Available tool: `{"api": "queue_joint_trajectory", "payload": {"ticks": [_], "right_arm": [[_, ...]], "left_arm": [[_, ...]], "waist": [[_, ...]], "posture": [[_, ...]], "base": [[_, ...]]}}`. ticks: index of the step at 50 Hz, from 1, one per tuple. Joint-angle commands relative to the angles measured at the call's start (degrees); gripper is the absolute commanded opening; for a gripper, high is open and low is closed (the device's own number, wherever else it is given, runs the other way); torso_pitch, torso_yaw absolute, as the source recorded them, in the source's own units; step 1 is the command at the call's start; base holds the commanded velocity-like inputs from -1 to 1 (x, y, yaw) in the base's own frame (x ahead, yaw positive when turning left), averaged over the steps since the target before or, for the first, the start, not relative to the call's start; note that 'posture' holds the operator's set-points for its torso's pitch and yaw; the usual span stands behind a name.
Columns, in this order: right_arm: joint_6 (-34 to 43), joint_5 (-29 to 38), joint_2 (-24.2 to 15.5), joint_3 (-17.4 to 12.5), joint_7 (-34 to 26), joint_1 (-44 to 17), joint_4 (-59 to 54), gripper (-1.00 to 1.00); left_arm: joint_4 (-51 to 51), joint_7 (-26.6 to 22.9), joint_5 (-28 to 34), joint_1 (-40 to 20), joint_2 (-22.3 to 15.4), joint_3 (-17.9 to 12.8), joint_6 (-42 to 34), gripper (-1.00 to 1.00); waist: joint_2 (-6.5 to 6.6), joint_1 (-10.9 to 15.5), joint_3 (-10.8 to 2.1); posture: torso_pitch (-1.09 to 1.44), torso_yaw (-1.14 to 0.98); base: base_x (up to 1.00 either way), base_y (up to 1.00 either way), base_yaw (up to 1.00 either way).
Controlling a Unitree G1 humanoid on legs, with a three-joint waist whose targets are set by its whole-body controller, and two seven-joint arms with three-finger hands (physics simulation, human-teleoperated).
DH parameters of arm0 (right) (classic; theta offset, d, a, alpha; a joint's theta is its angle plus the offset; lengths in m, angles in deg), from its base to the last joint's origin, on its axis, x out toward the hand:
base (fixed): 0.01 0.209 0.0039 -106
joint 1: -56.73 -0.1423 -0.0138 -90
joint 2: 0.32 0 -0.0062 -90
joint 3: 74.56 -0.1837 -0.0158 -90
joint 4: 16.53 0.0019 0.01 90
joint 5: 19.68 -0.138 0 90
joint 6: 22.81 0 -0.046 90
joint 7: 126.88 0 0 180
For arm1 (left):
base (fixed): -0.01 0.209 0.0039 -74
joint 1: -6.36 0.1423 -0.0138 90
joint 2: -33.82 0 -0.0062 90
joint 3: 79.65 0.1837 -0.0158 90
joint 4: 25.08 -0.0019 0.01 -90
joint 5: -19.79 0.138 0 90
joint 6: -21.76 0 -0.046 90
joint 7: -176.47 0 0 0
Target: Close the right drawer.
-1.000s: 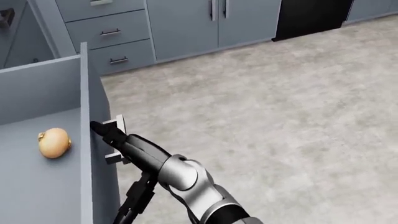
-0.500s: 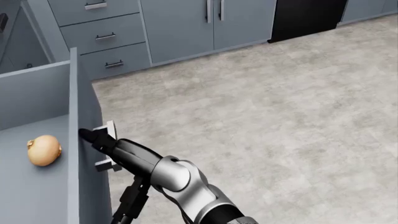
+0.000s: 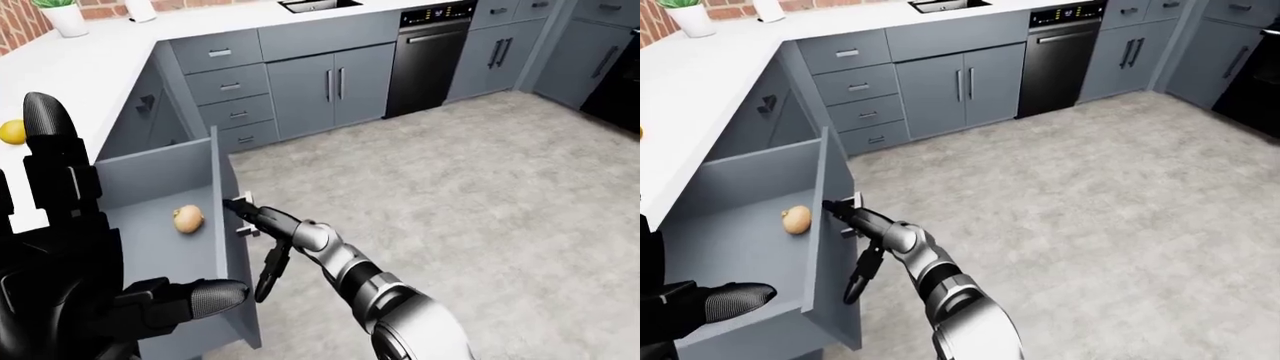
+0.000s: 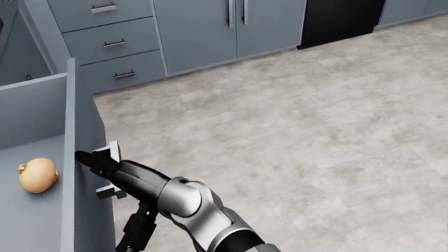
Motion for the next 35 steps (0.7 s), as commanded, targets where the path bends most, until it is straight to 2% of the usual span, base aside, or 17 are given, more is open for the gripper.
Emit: {"api": "queue_joint_trajectory", "payload": {"ticks": [1, 35], "right_arm": [[-3.4, 1.6, 2.4, 1.7, -4.0, -1.5, 1.4, 1.00], [-1.8, 6.3, 5.8, 2.5, -6.3, -1.0, 0.6, 1.00]], "left_arm": [[1.5, 0.1, 0.1, -0.5, -0.4, -0.6, 1.0, 1.00], [1.5, -0.5, -0.3, -0.6, 0.1, -1.4, 0.6, 1.00]], "waist": [[0.48, 0.6, -1.01], [0.89, 0.4, -0.74]], "posture": [[0.00, 0.00], [0.00, 0.00]], "base": [[0.00, 0.00, 0.00], [0.00, 0.00, 0.00]]}}
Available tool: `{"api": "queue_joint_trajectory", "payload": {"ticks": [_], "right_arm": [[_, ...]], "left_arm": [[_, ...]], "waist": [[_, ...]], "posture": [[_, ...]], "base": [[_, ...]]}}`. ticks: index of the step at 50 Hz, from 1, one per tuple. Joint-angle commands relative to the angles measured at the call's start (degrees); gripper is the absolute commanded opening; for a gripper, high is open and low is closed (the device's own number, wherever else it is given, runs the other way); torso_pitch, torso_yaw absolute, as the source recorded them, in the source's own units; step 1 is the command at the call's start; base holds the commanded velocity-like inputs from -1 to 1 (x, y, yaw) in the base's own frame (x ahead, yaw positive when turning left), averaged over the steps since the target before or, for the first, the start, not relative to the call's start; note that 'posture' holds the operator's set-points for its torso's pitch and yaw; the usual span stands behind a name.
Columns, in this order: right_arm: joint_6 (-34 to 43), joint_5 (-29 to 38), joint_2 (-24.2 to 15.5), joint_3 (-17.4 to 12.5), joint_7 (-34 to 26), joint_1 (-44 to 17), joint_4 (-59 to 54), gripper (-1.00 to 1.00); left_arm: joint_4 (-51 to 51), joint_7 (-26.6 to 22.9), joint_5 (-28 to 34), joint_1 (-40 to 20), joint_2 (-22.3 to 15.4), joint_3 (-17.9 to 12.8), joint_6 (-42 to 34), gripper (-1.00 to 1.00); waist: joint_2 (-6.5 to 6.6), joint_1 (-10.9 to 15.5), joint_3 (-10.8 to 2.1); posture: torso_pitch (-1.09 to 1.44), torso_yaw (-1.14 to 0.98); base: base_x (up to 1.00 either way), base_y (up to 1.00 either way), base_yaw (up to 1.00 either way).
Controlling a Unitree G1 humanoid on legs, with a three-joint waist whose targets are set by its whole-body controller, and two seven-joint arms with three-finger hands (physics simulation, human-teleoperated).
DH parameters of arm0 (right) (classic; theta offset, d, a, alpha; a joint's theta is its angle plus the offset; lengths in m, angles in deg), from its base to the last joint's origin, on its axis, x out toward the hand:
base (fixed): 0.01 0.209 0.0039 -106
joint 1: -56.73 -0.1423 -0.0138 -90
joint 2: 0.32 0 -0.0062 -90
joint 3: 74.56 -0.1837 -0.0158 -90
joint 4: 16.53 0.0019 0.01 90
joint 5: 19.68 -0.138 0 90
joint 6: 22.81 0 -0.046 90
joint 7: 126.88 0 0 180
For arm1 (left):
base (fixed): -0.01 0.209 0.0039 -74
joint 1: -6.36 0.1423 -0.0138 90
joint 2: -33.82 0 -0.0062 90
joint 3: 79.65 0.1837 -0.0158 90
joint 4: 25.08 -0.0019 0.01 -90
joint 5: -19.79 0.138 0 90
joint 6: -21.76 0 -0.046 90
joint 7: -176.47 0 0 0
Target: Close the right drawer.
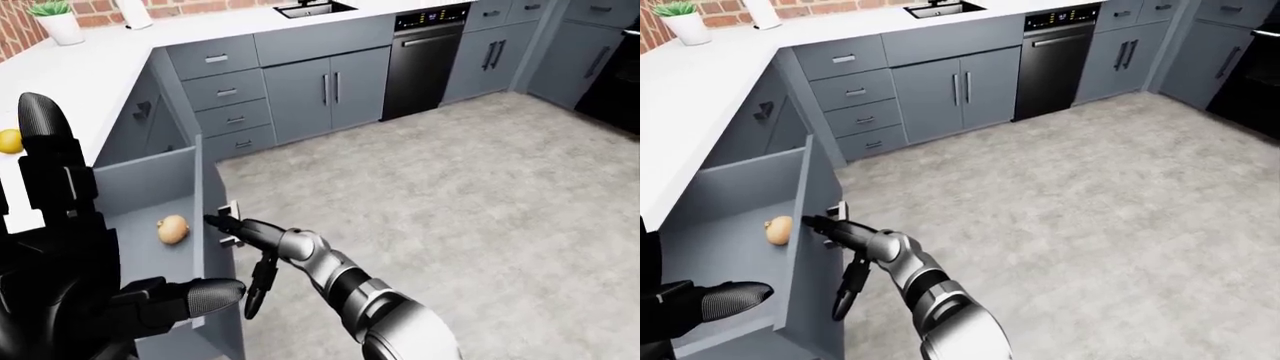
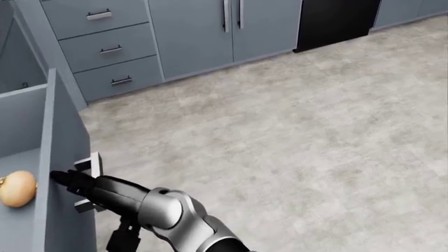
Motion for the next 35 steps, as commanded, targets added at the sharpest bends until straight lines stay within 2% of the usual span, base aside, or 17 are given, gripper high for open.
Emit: {"api": "queue_joint_trajectory", "payload": {"ticks": [1, 11, 25, 31, 35], "right_arm": [[-2.4, 2.9, 2.2, 2.4, -4.9, -1.3, 0.3, 1.00], [-2.0, 5.1, 3.8, 2.9, -5.9, -0.7, 0.1, 1.00], [-1.4, 4.4, 3.8, 1.5, -6.6, -1.7, 0.2, 1.00], [-1.2, -0.9, 0.8, -1.3, -4.9, -6.1, 0.9, 1.00], [-0.2, -6.7, -4.8, -4.1, -4.2, -11.9, 1.8, 1.00]], "left_arm": [[1.5, -0.2, 0.4, -0.5, -0.1, -0.2, 1.0, 1.00], [1.5, 0.2, -0.6, -0.6, -0.6, -1.2, 0.9, 1.00], [1.5, 1.1, -1.4, -0.6, -1.6, -1.7, 0.9, 1.00], [1.5, 1.0, -1.1, -0.6, -1.4, -1.4, 1.0, 1.00], [1.5, 0.9, -0.9, -0.5, -1.3, -1.3, 1.1, 1.00]], "waist": [[0.45, 0.6, -0.83], [0.66, 0.3, -0.83], [0.95, 0.2, -0.74], [0.79, 0.5, -0.41], [0.43, 0.8, -0.12]], "posture": [[0.00, 0.00], [0.00, 0.00], [0.00, 0.00], [0.00, 0.00], [0.00, 0.00]], "base": [[0.00, 0.00, 0.00], [0.00, 0.00, 0.00], [0.00, 0.00, 0.00], [0.00, 0.00, 0.00], [0.00, 0.00, 0.00]]}}
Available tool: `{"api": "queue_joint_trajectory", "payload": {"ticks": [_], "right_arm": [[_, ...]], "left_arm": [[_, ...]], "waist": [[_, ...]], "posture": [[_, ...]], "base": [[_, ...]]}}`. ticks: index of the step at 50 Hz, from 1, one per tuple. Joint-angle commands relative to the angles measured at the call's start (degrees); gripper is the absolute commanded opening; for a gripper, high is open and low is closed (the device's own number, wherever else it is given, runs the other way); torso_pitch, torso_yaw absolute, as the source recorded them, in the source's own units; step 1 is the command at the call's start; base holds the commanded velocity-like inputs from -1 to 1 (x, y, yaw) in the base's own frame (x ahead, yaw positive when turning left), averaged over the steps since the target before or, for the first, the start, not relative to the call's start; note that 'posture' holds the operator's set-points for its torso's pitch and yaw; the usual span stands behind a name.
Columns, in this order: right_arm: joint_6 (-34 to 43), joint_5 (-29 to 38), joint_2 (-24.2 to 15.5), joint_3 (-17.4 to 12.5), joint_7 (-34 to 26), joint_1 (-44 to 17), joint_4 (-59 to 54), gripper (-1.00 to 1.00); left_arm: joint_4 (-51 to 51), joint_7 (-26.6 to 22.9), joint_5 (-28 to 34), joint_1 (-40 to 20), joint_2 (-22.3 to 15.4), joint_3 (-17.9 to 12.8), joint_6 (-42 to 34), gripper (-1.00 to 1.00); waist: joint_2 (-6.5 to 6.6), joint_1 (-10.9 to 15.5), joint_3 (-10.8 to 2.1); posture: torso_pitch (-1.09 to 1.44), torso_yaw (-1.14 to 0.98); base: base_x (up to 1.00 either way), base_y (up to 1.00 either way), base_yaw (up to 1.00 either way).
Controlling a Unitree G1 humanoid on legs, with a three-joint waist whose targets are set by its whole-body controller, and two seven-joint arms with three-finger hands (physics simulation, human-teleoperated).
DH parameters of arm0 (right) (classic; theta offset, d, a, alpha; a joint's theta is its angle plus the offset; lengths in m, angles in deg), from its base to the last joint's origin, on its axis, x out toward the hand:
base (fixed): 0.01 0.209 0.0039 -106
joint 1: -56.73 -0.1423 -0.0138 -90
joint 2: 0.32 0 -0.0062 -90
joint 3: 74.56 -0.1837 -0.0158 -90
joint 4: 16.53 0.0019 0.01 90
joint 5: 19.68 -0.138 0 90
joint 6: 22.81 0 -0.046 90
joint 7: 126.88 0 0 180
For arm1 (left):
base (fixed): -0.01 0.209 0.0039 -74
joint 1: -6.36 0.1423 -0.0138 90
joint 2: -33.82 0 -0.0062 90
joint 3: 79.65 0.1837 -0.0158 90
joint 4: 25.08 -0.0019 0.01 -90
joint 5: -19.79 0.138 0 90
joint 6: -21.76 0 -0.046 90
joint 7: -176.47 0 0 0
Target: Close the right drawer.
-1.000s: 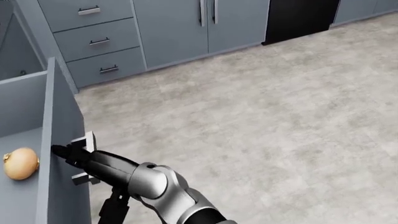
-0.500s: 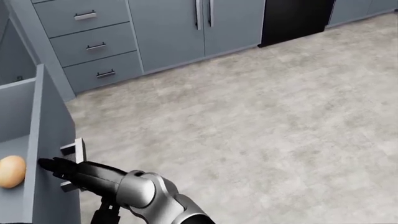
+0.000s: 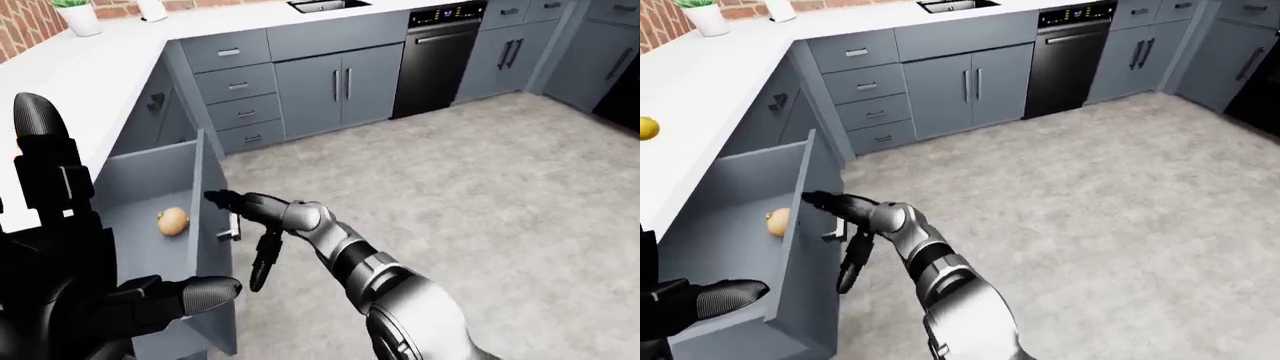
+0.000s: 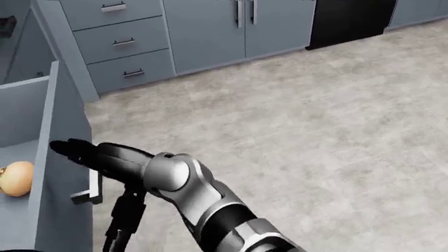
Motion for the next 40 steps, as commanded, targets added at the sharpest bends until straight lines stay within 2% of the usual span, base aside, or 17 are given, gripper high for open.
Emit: {"api": "queue_joint_trajectory", "payload": {"ticks": [1, 6, 9, 13, 15, 19, 24, 29, 30, 32, 38, 40], "right_arm": [[-1.2, -5.1, -3.6, -1.6, 1.6, -4.8, 4.0, 1.00], [-0.4, -10.1, -10.2, -2.0, 2.0, -8.2, 6.6, 1.00], [1.8, -13.4, -16.3, -3.0, 3.8, -10.1, 10.7, 1.00], [6.2, -18.1, -22.3, -4.0, 7.6, -8.4, 21.2, 1.00], [11.6, -20.5, -24.0, -4.0, 10.1, -4.1, 32.4, 1.00], [25.1, -22.1, -25.1, -3.3, 15.5, 13.1, 64.9, 1.00], [28.2, -22.5, -25.5, -4.2, 21.8, 27.7, 83.8, 1.00], [28.7, -24.8, -25.0, -5.8, 24.7, 39.0, 96.3, 1.00], [28.8, -25.1, -25.0, -5.8, 25.2, 39.7, 96.8, 1.00], [27.0, -26.2, -24.5, -6.4, 26.3, 44.7, 100.7, 1.00], [23.2, -28.0, -22.8, -7.6, 28.2, 55.6, 107.2, 1.00], [22.4, -29.6, -21.8, -9.0, 29.5, 58.0, 108.7, 1.00]], "left_arm": [[1.6, 0.0, 0.4, -0.4, -0.4, -0.5, 1.3, 1.00], [1.6, -0.2, 1.1, -0.4, -0.1, 0.2, 1.4, 1.00], [1.6, -0.4, 1.6, -0.4, 0.3, 0.7, 1.3, 1.00], [1.6, -0.7, 1.7, -0.4, 0.6, 0.6, 1.2, 1.00], [1.6, -1.0, 2.0, -0.4, 0.9, 0.9, 1.0, 1.00], [1.6, -1.5, 2.5, -0.3, 1.6, 1.3, 1.1, 1.00], [1.6, -2.0, 3.2, -0.2, 2.1, 1.9, 1.0, 1.00], [1.6, -2.1, 4.1, -0.1, 2.4, 2.8, 1.1, 1.00], [1.6, -2.2, 4.2, -0.1, 2.6, 3.0, 1.1, 1.00], [1.6, -2.7, 5.4, 0.2, 3.2, 4.1, 1.4, 1.00], [1.6, -4.5, 6.8, 0.2, 5.1, 4.6, 1.1, 1.00], [1.6, -5.4, 7.7, 0.5, 6.2, 5.2, 1.2, 1.00]], "waist": [[0.45, -0.2, -1.27], [-0.15, 0.0, -1.29], [-0.39, 0.0, -1.43], [-0.73, 0.0, -1.43], [-0.99, 0.2, -1.39], [-1.62, 0.7, -1.24], [-1.84, 0.5, -1.42], [-1.88, 0.5, -1.52], [-1.83, 0.5, -1.53], [-1.76, 0.3, -1.59], [-1.83, 0.1, -1.88], [-1.87, 0.1, -1.95]], "posture": [[0.00, 0.00], [0.00, 0.00], [0.00, 0.00], [0.00, 0.00], [0.00, 0.00], [0.00, 0.00], [0.00, 0.00], [0.00, 0.00], [0.00, 0.00], [0.00, 0.00], [0.00, 0.00], [0.00, 0.00]], "base": [[0.00, 0.00, 0.00], [0.00, 0.00, 0.00], [0.00, 0.00, 0.00], [0.00, 0.00, 0.00], [0.00, 0.00, 0.00], [0.00, 0.00, 0.00], [0.00, 0.00, 0.00], [0.00, 0.00, 0.00], [0.00, 0.00, 0.00], [0.00, 0.00, 0.00], [0.00, 0.00, 0.00], [0.00, 0.00, 0.00]]}}
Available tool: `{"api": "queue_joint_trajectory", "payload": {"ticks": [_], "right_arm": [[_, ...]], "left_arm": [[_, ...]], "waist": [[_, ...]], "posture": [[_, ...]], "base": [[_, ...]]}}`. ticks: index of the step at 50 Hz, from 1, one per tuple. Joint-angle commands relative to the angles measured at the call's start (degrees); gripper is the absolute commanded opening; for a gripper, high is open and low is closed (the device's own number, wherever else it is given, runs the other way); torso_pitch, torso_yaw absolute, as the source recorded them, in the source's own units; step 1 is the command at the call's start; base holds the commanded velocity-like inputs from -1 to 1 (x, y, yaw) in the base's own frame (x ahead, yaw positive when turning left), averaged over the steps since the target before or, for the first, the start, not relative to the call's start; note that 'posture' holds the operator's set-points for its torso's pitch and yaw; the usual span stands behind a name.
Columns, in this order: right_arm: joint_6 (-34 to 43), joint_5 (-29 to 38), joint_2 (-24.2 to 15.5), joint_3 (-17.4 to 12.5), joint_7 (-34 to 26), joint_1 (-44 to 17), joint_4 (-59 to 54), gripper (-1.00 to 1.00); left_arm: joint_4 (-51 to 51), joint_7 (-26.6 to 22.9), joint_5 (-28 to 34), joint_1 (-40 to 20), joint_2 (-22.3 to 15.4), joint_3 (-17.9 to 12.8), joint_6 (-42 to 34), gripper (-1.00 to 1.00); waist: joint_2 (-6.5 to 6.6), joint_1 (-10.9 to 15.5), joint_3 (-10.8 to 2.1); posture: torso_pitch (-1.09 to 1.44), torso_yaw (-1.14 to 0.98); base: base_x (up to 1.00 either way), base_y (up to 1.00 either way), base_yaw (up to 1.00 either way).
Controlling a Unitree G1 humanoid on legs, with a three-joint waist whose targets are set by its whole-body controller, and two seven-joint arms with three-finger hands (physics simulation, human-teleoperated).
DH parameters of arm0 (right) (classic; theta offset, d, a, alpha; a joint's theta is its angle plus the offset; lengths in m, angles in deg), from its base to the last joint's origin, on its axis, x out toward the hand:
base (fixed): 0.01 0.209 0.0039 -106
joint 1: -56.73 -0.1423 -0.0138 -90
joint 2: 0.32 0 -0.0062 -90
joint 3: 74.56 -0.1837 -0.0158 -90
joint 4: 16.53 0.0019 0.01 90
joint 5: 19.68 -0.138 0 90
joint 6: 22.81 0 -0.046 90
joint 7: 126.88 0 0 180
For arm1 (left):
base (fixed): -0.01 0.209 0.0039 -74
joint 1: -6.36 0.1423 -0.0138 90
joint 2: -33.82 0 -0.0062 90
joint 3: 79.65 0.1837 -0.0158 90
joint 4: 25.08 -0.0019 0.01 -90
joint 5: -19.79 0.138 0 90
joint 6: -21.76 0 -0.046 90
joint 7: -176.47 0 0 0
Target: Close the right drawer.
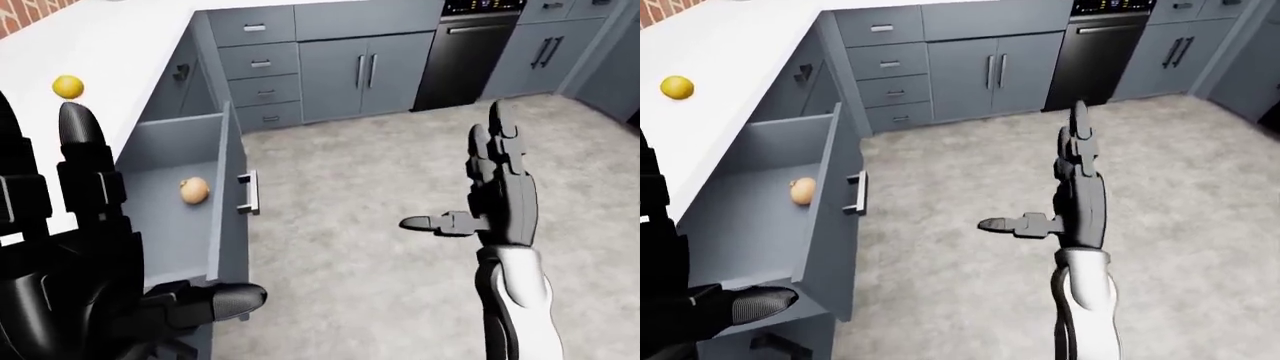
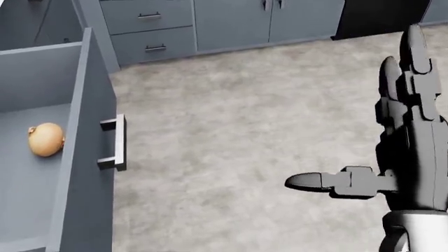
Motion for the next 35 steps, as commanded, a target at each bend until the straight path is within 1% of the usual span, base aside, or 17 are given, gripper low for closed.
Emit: {"api": "queue_joint_trajectory", "payload": {"ticks": [1, 2, 3, 4, 5, 6, 10, 15, 20, 25, 29, 32, 35], "right_arm": [[-2.6, -3.8, 0.8, -2.5, 2.5, 0.3, 2.7, 1.00], [-3.3, -4.2, 0.6, -2.9, 3.5, 0.7, 2.4, 1.00], [-4.0, -6.4, 0.8, -5.4, 6.1, 0.8, 2.4, 1.00], [-4.3, -7.0, 0.3, -6.1, 7.5, 1.0, 2.2, 1.00], [-5.4, -8.0, 0.2, -7.9, 9.8, 1.1, 1.8, 1.00], [-6.0, -9.5, -0.1, -9.1, 11.3, 1.4, 0.9, 1.00], [-7.0, -10.2, -1.3, -8.6, 13.1, 1.7, -0.4, 1.00], [-7.5, -10.3, -1.6, -7.8, 13.7, 1.5, -2.7, 1.00], [-7.1, -10.3, -1.7, -7.5, 13.8, 1.3, -2.6, 1.00], [-7.3, -9.9, -1.6, -7.1, 13.6, 1.3, -2.8, 1.00], [-7.4, -9.7, -1.6, -6.9, 13.4, 1.2, -3.2, 1.00], [-7.4, -9.7, -1.6, -6.9, 13.3, 1.1, -3.4, 1.00], [-7.3, -10.2, -1.7, -7.3, 13.2, 1.1, -3.5, 1.00]], "left_arm": [[1.6, -1.4, 1.6, -0.3, 0.7, 0.5, 1.1, 1.00], [1.6, -1.7, 2.0, -0.2, 1.1, 0.6, 1.2, 1.00], [1.6, -2.1, 2.1, -0.2, 1.4, 0.6, 1.2, 1.00], [1.6, -2.3, 2.2, -0.2, 1.6, 0.6, 1.1, 1.00], [1.6, -2.7, 2.3, -0.2, 2.0, 0.7, 1.0, 1.00], [1.6, -3.1, 2.7, -0.1, 2.5, 0.9, 1.0, 1.00], [1.6, -4.2, 3.9, -0.3, 3.6, 1.5, 0.7, 1.00], [1.6, -5.7, 5.1, -1.1, 5.0, 2.1, -0.2, 1.00], [1.6, -7.1, 7.6, -3.4, 5.8, 3.9, -2.0, 1.00], [1.6, -9.9, 11.5, -5.2, 7.4, 6.8, -3.5, 1.00], [1.6, -12.2, 13.7, -6.9, 8.6, 8.3, -5.7, 1.00], [0.5, -13.0, 15.8, -7.0, 9.1, 10.7, -5.1, 1.00], [1.0, -13.1, 17.4, -6.7, 9.3, 12.9, -6.1, 1.00]], "waist": [[-0.05, 0.0, -0.78], [-0.05, 0.0, -0.85], [-0.09, 0.0, -0.87], [-0.11, 0.0, -0.94], [-0.17, 0.0, -0.97], [-0.21, 0.0, -0.98], [-0.48, 0.0, -0.96], [-0.63, -0.2, -1.10], [-0.78, 0.0, -1.17], [-0.99, 0.1, -1.19], [-1.15, 0.1, -1.20], [-1.25, 0.1, -1.14], [-1.33, 0.2, -1.17]], "posture": [[0.00, 0.00], [0.00, 0.00], [0.00, 0.00], [0.00, 0.00], [0.00, 0.00], [0.00, 0.00], [0.00, 0.00], [0.00, 0.00], [0.00, 0.00], [0.00, 0.00], [0.00, 0.00], [0.00, 0.00], [0.00, 0.00]], "base": [[0.00, 0.00, 0.00], [0.00, 0.00, 0.00], [0.00, 0.00, 0.00], [0.00, 0.00, 0.00], [0.00, 0.00, 0.00], [0.00, 0.00, 0.00], [0.00, 0.00, 0.00], [0.00, 0.00, 0.00], [0.00, 0.00, 0.00], [0.00, 0.00, 0.00], [0.00, 0.00, 0.00], [0.00, 0.00, 0.00], [0.00, 0.00, 0.00]]}}
